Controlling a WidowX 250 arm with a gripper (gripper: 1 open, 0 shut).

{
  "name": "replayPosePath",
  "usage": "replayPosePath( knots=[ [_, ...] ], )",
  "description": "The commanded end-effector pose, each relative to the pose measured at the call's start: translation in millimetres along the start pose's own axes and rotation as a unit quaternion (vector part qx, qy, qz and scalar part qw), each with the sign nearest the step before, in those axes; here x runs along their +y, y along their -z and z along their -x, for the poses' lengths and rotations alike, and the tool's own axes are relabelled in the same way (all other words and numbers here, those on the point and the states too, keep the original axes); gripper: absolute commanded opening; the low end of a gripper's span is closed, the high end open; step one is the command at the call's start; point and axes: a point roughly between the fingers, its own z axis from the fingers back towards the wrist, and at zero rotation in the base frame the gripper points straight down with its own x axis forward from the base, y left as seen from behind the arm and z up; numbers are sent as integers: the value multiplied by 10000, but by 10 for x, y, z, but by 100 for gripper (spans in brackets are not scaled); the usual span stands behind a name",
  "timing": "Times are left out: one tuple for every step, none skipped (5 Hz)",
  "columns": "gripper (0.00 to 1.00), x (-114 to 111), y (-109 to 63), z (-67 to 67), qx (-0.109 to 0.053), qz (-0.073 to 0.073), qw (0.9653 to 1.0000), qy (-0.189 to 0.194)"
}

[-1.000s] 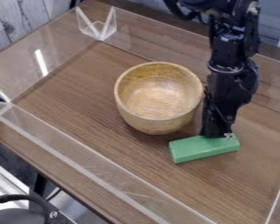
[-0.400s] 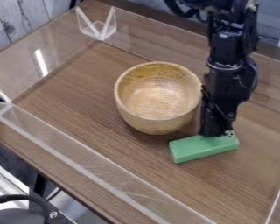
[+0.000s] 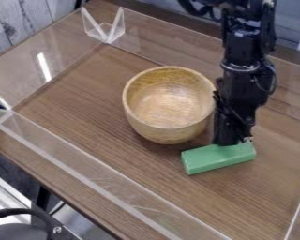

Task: Put the green block in the brown bowl

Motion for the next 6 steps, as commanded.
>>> replayPosePath(
  knots=[
    [0,13,-272,-111,-306,-299,9991,33],
    [0,42,-369,-131,-321,-235,9992,-25],
    [0,83,-430,-159,-338,-138,9993,-86],
    [0,55,-353,-185,-420,-179,9989,-60],
    [0,29,-293,-206,-499,-221,9985,-39],
    [0,19,-246,-228,-482,-250,9985,-38]
  ],
)
